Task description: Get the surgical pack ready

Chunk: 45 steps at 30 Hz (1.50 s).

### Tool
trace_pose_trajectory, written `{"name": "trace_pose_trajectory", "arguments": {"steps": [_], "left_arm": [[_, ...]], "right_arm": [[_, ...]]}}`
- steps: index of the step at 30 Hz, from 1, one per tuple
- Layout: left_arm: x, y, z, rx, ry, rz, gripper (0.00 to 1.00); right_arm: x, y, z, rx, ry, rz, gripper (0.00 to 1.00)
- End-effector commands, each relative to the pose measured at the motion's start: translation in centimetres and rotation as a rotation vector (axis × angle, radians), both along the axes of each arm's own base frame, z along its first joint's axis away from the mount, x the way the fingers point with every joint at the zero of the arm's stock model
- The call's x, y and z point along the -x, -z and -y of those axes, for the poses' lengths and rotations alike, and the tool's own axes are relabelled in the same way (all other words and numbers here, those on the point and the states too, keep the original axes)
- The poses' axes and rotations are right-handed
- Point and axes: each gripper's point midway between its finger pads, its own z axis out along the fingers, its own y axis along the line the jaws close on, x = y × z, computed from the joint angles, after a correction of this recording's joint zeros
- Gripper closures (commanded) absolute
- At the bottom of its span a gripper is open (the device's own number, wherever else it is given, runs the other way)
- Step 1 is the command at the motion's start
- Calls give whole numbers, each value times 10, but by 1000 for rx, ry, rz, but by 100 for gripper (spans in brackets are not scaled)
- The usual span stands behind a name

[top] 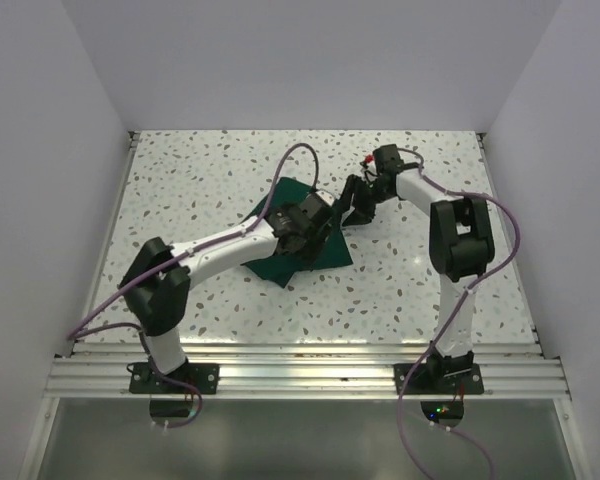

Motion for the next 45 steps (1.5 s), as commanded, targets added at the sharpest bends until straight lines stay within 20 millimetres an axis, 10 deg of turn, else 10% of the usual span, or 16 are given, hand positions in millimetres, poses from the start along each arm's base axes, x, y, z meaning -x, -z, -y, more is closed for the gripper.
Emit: {"name": "trace_pose_trajectory", "arguments": {"steps": [1,4,15,29,32,45], "left_arm": [[-22,2,-12,-147,-73,44,17],[-29,9,-3,-179,-75,38,16],[-26,41,-2,-237,-92,-37,23],[-27,30,-1,-210,-69,-52,86],[-28,23,-2,-183,-75,-60,100],[-37,-20,8,-108,-44,-32,100]], "right_arm": [[30,-10,42,54,12,-43,43],[57,-10,65,89,15,-32,27],[110,-16,70,49,28,17,26],[107,-24,20,-74,-48,40,31],[102,-30,-6,-153,-61,40,37],[59,-42,-73,-398,64,2,93]]}}
